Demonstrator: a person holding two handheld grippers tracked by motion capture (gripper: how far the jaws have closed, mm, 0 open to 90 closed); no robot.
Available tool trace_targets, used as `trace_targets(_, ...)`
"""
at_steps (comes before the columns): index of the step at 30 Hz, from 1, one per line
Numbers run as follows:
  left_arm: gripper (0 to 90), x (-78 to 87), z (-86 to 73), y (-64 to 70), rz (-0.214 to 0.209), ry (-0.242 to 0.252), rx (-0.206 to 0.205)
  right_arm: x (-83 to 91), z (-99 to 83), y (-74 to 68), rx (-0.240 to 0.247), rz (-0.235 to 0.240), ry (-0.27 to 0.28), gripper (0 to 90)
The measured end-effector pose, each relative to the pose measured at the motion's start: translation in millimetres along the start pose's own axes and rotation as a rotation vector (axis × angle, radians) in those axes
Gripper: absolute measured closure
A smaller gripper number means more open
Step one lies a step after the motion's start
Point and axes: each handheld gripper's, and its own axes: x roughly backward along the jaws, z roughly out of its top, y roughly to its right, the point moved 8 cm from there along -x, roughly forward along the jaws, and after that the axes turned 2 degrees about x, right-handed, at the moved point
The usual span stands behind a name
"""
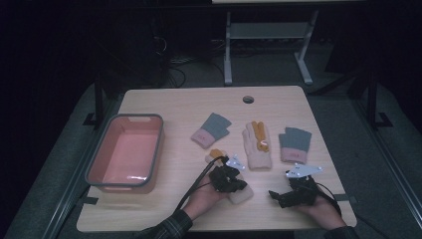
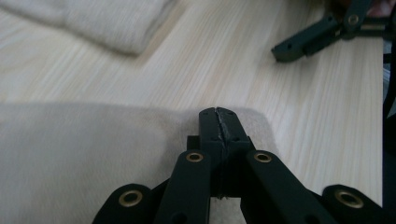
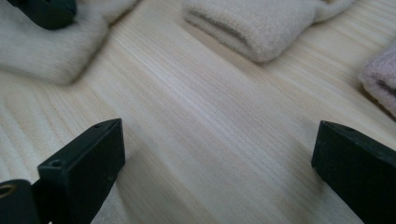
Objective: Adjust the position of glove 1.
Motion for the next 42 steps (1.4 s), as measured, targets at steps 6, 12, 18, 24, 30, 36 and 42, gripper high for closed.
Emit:
trace_targets(6, 89.4, -5.7, 8.6, 0.8, -0.009, 0.014, 0.000, 0.0, 0.0, -0.1, -0.001, 0.000, -0.001, 2.5)
trace_targets(12, 85.0, 6.7, 8.5, -0.8, -0.002, 0.039, -0.015, 0.0, -0.2, 0.4, 0.005, -0.001, -0.001, 2.5)
trace_targets(18, 75.8, 31.6, 1.6, -7.3, 0.017, 0.074, -0.028, 0.0, 0.0, -0.1, 0.000, 0.000, 0.000, 2.5)
trace_targets(24, 63.0, 57.6, -13.2, -16.3, 0.053, 0.097, -0.032, 0.0, 0.1, 0.0, 0.001, 0.000, 0.000, 2.5)
trace_targets(30, 53.4, 78.5, -41.8, -29.6, 0.118, 0.084, -0.067, -0.4, 0.5, 0.0, 0.002, 0.004, 0.002, 2.5)
trace_targets(36, 42.3, 88.6, -67.5, -42.5, 0.135, 0.075, -0.043, -1.2, 1.4, 0.3, 0.010, 0.006, 0.005, 2.6)
trace_targets(42, 27.8, 95.2, -97.9, -57.9, 0.194, 0.064, -0.021, -1.7, 1.8, -0.2, 0.007, 0.003, 0.005, 2.6)
